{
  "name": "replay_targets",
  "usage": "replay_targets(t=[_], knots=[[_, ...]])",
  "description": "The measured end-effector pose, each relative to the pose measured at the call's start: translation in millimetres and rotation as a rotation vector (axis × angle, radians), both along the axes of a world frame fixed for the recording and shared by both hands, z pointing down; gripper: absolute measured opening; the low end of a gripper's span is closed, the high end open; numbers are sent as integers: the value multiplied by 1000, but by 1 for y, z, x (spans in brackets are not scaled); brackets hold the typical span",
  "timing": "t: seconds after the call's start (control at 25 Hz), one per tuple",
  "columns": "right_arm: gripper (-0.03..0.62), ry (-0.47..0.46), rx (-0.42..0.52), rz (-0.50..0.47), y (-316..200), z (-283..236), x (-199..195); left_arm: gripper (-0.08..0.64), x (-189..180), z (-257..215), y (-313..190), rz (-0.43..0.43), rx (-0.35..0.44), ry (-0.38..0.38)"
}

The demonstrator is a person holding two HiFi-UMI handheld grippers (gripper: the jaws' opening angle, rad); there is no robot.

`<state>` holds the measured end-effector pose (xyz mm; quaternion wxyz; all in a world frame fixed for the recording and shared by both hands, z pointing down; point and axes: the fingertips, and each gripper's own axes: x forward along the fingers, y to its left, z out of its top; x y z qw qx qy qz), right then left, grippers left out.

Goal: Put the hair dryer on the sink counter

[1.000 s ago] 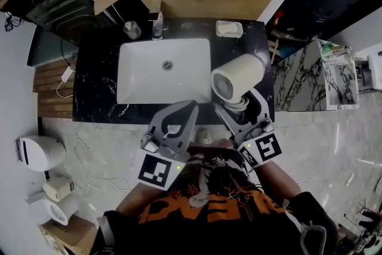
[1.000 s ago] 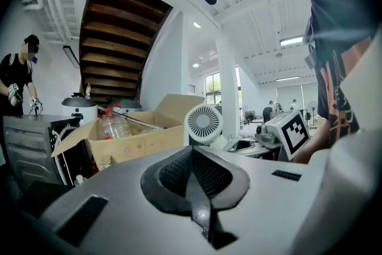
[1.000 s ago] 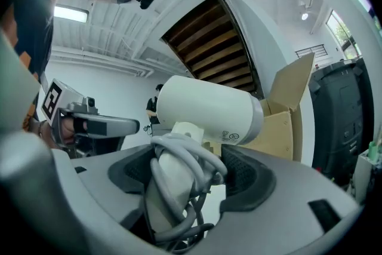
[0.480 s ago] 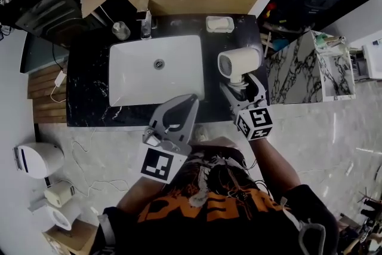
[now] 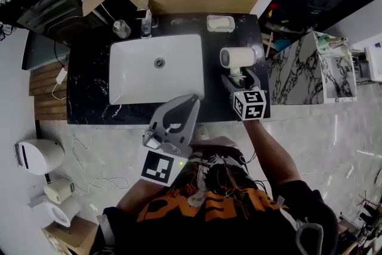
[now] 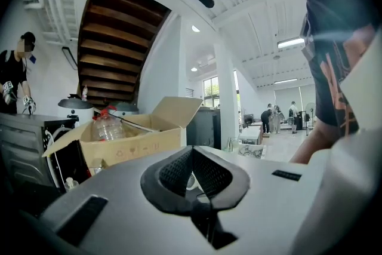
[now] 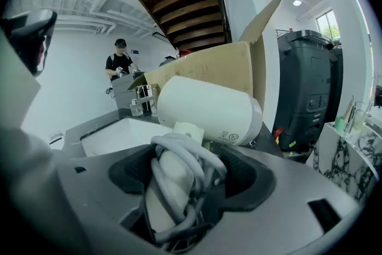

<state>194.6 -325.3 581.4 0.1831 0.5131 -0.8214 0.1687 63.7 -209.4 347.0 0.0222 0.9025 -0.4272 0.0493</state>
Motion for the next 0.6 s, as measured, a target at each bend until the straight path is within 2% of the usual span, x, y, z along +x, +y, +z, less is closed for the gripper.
replay_targets(t=[0.08, 0.28, 0.4, 0.6], knots=[[347, 34, -29, 9, -7, 12, 5, 23, 1, 0, 1, 10, 3, -27], [347, 111, -115, 26, -22, 39, 10, 23, -4, 2, -1, -12, -15, -10], [347, 141, -153, 42, -25, 49, 9, 23, -5, 0, -3, -4, -7, -22], [347, 160, -213, 62, -29, 63, 8, 23, -4, -5, -6, -10, -12, 3]])
